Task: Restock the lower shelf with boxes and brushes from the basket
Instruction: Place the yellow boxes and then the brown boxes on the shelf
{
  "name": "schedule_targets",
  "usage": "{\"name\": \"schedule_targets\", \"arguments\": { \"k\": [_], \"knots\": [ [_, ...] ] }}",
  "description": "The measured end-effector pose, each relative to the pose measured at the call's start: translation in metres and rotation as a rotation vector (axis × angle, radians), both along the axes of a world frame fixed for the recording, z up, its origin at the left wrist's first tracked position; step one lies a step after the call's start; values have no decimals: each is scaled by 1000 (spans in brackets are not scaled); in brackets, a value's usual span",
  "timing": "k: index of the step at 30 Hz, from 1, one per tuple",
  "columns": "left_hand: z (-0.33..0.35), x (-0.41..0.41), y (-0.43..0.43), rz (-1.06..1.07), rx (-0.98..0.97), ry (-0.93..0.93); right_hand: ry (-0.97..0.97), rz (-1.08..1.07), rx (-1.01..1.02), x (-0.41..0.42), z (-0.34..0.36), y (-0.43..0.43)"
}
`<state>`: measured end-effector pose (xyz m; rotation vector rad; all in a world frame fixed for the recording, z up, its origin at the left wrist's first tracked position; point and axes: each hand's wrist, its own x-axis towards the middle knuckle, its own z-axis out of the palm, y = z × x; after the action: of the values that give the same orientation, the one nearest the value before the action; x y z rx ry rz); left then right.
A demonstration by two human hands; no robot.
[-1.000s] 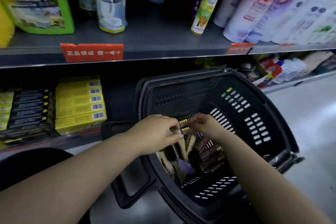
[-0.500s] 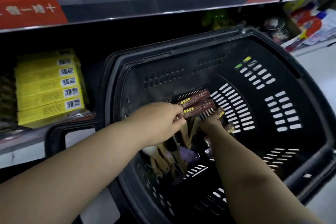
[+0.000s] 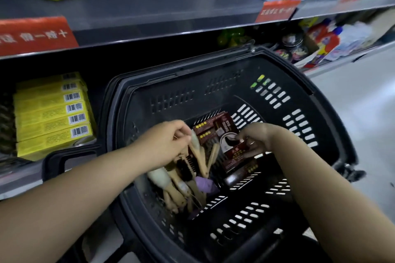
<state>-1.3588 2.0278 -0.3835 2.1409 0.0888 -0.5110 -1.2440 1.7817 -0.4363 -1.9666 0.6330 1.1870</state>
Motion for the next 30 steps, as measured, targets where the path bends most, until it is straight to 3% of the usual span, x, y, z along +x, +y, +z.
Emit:
{"name": "schedule_targets", "arguments": {
  "k": [4, 7, 12, 16, 20, 22, 24, 27, 30],
  "knots": [
    [14, -12, -4, 326, -329, 167, 17, -18, 443, -51, 52, 12],
    [20, -19, -10, 456, -604, 370, 74, -25, 721, -82, 67, 28],
    [18, -18, -8, 591, -854, 389, -83, 149, 717, -89, 63, 58],
    [10, -11, -1, 676, -879, 330, -198, 246, 562, -73, 51, 61],
    [-5, -9, 2, 722, -828, 303, -463, 487, -12, -30, 17, 51],
    [-11, -8, 2, 725, -804, 307, -396, 758, -284, -14, -9, 48],
    [-15, -7, 2, 721, -792, 296, -201, 961, -475, -4, -38, 43],
    [-19, -7, 4, 698, -762, 271, -2, 838, -544, 4, -79, 30],
    [-20, -9, 4, 653, -742, 287, 0, 541, -508, -2, -125, 19]
  ]
}}
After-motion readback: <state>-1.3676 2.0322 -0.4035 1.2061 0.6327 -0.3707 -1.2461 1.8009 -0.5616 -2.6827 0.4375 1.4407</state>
